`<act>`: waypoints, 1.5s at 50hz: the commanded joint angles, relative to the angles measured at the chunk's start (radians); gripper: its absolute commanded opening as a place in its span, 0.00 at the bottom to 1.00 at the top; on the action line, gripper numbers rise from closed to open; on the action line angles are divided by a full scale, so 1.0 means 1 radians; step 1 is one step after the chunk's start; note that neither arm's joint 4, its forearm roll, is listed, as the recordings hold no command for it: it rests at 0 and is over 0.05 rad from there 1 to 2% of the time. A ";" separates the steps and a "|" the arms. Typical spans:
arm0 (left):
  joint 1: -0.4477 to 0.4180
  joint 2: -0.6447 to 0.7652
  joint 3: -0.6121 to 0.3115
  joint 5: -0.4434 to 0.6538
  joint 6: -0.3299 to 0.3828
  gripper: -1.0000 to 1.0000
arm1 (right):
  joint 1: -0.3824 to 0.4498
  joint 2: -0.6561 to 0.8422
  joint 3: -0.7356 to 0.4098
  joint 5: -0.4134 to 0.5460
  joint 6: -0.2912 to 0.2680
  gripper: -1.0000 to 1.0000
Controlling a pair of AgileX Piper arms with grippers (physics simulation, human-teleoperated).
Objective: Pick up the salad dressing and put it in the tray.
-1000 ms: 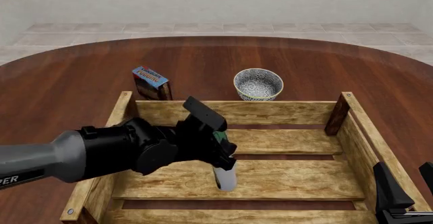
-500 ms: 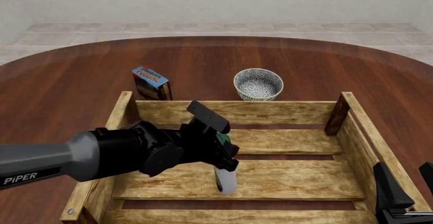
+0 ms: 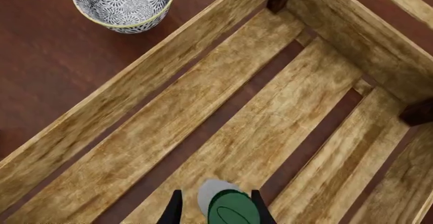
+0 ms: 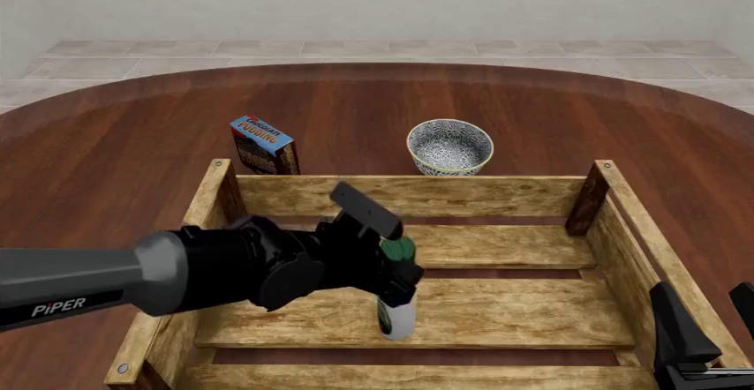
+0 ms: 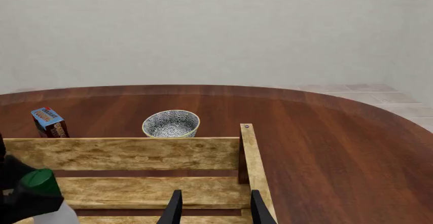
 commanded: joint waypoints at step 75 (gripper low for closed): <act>0.038 -0.341 -0.067 0.181 0.105 1.00 | 0.000 0.000 0.000 0.000 0.000 1.00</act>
